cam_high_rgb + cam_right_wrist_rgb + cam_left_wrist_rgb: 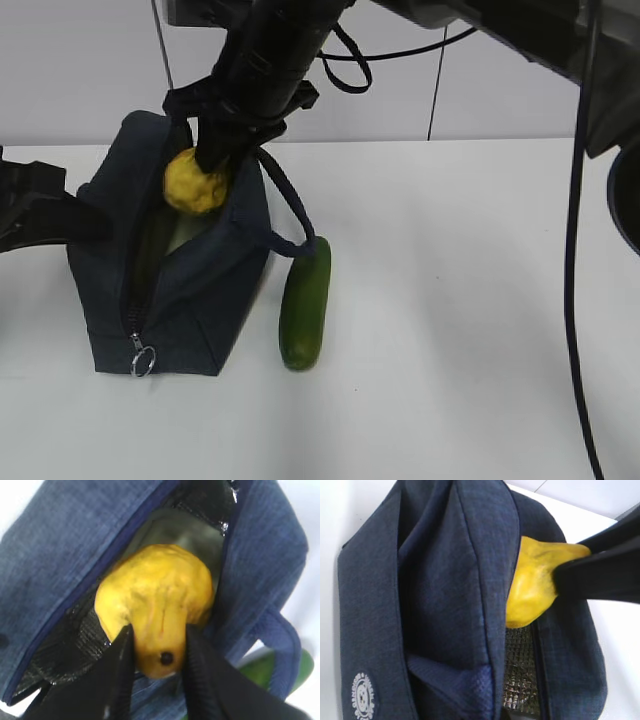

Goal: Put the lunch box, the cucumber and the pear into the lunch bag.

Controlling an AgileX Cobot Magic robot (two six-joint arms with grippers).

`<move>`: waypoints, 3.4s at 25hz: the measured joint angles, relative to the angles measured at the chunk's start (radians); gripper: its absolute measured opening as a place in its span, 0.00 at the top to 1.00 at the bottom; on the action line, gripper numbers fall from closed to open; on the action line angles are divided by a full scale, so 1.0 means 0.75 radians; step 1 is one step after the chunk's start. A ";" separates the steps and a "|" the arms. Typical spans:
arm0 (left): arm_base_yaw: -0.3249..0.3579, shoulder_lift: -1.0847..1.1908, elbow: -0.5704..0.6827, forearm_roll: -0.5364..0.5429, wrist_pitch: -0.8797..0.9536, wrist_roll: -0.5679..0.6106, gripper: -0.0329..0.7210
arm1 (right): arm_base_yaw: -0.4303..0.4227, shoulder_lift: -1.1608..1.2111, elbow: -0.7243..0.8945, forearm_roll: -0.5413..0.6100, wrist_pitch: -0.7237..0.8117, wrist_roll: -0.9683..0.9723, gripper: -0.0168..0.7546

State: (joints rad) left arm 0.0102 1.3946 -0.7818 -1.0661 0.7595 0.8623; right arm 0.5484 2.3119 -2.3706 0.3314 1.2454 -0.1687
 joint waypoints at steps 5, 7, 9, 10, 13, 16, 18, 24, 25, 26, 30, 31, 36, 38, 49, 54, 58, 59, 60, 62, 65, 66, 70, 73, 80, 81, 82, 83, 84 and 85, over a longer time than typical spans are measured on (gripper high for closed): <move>0.000 0.000 0.000 0.000 0.000 0.000 0.96 | 0.000 0.000 0.000 0.005 -0.048 0.000 0.63; 0.000 0.000 0.000 0.000 0.000 0.000 0.96 | 0.000 0.000 0.000 0.015 -0.055 0.000 0.61; 0.000 0.000 0.000 0.000 0.000 0.000 0.96 | 0.000 0.000 0.000 0.039 -0.060 0.000 0.44; 0.000 0.000 0.000 0.000 0.000 0.000 0.96 | 0.000 0.000 0.000 0.044 -0.062 0.000 0.41; 0.000 0.000 0.000 0.000 0.000 0.000 0.96 | 0.000 0.000 -0.010 0.047 -0.055 0.000 0.38; 0.000 0.000 0.000 0.000 0.001 0.000 0.96 | 0.000 -0.011 -0.069 -0.063 -0.005 0.047 0.37; 0.000 0.000 0.000 0.001 0.001 0.000 0.96 | 0.000 -0.045 -0.100 -0.196 0.002 0.143 0.37; 0.000 0.000 0.000 0.001 0.000 0.000 0.96 | 0.000 -0.153 -0.108 -0.399 0.007 0.361 0.37; 0.000 0.000 0.000 0.001 0.000 0.000 0.96 | 0.000 -0.162 -0.100 -0.431 0.007 0.382 0.37; 0.000 0.000 0.000 0.001 0.000 0.000 0.96 | 0.000 -0.174 -0.085 -0.453 0.007 0.393 0.37; 0.000 0.000 0.000 0.001 0.000 0.000 0.96 | 0.000 -0.243 0.049 -0.455 0.009 0.416 0.37; 0.000 0.000 0.000 0.001 0.000 0.000 0.96 | 0.000 -0.260 0.092 -0.442 0.009 0.416 0.37; 0.000 0.000 0.000 0.001 -0.002 0.000 0.96 | 0.000 -0.417 0.410 -0.362 0.009 0.383 0.36; 0.000 0.000 0.000 0.001 -0.002 0.000 0.96 | 0.000 -0.477 0.523 -0.342 0.009 0.382 0.36; 0.000 0.000 0.000 0.001 -0.002 0.000 0.96 | 0.000 -0.577 0.969 -0.166 -0.052 0.446 0.36; 0.000 0.000 0.000 0.001 -0.002 0.000 0.96 | 0.002 -0.539 1.033 -0.114 -0.235 0.461 0.36; 0.000 0.000 0.000 0.001 -0.002 0.000 0.96 | 0.027 -0.415 1.036 -0.109 -0.272 0.449 0.34; 0.000 0.000 0.000 0.001 -0.002 0.000 0.96 | 0.037 -0.379 1.036 -0.109 -0.278 0.439 0.31; 0.000 0.000 0.000 0.001 -0.002 0.000 0.96 | 0.043 -0.345 1.030 -0.115 -0.278 0.437 0.30; 0.000 0.000 0.000 0.001 -0.002 0.000 0.96 | 0.048 -0.301 1.014 -0.142 -0.285 0.444 0.23; 0.000 0.000 0.000 0.001 -0.002 0.000 0.96 | 0.048 -0.253 0.970 -0.206 -0.320 0.492 0.20; 0.000 0.000 0.000 0.001 -0.002 0.000 0.96 | 0.048 -0.244 0.956 -0.210 -0.340 0.498 0.19; 0.000 0.000 0.000 0.001 -0.003 0.000 0.96 | 0.048 -0.216 0.905 -0.212 -0.393 0.512 0.19; 0.000 0.000 0.000 0.001 -0.003 0.000 0.96 | 0.048 -0.168 0.860 -0.229 -0.382 0.548 0.19; 0.000 0.000 0.000 0.001 -0.003 0.000 0.96 | 0.048 -0.119 0.838 -0.391 -0.353 0.657 0.19; 0.000 0.000 0.000 0.001 -0.003 0.000 0.96 | 0.048 -0.119 0.838 -0.402 -0.351 0.661 0.20; 0.000 0.000 0.000 0.001 -0.003 0.000 0.96 | 0.048 -0.119 0.838 -0.412 -0.350 0.667 0.21; 0.000 0.000 0.000 0.001 -0.003 0.000 0.96 | 0.048 -0.119 0.838 -0.425 -0.345 0.678 0.23; 0.000 0.000 0.000 0.001 -0.003 0.000 0.96 | 0.048 -0.119 0.838 -0.427 -0.345 0.682 0.25; 0.000 0.000 0.000 0.001 -0.003 0.000 0.96 | 0.046 -0.116 0.838 -0.430 -0.343 0.684 0.26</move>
State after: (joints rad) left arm 0.0102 1.3946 -0.7818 -1.0651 0.7574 0.8623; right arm 0.5830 2.2250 -1.7418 0.0086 0.9882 0.3443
